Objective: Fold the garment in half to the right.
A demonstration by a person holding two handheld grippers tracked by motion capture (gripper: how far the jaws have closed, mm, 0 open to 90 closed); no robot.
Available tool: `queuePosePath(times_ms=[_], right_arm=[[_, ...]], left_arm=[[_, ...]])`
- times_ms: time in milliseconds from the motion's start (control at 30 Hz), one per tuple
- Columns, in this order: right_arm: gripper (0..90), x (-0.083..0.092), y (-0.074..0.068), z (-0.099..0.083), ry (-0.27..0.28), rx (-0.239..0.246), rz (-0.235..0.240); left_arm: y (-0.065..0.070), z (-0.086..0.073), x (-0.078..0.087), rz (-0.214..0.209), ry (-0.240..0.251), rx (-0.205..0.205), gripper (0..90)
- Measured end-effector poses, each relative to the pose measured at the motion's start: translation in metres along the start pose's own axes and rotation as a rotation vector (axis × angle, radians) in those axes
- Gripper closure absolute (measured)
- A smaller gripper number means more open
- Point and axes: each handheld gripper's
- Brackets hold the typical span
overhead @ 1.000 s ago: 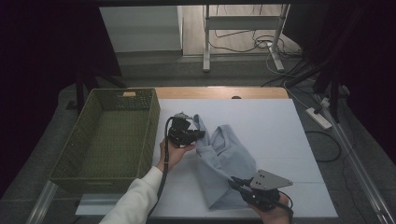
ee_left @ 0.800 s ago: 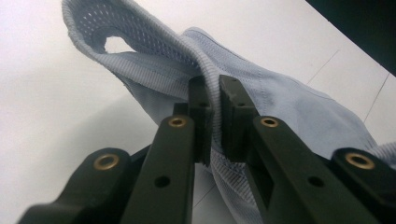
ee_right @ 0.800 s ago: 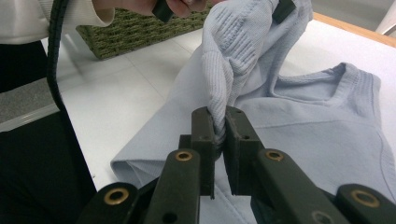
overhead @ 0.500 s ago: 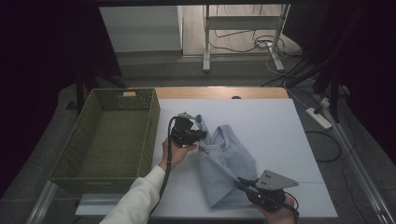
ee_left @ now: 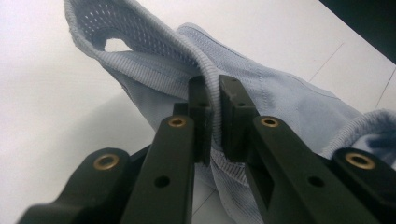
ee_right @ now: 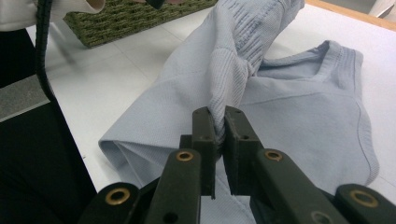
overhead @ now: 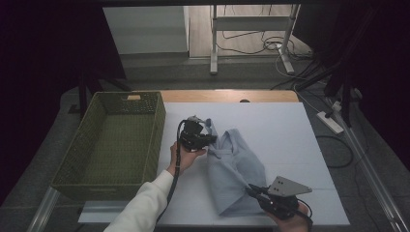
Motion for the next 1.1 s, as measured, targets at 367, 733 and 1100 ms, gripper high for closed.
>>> queuePosePath(times_ms=[367,733,1100], right_arm=[[83.6,0.006,0.004,-0.004,-0.005,-0.019,-0.005],[83.8,0.012,0.006,-0.008,-0.011,-0.028,-0.018],[84.3,0.015,0.008,-0.014,-0.029,-0.05,-0.024]], left_arm=[[0.009,0.008,-0.005,0.009,-0.016,-0.028,83.4],[0.016,0.016,-0.014,0.012,-0.032,-0.049,83.4],[0.019,0.023,-0.027,0.009,-0.056,-0.057,83.3]])
Point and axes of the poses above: each handheld gripper's, and its own axes: x roughly backward along the jaws, z roughly out of its top, y roughly to its right, and after that the axes turned 7 degrees about -y, right-handed
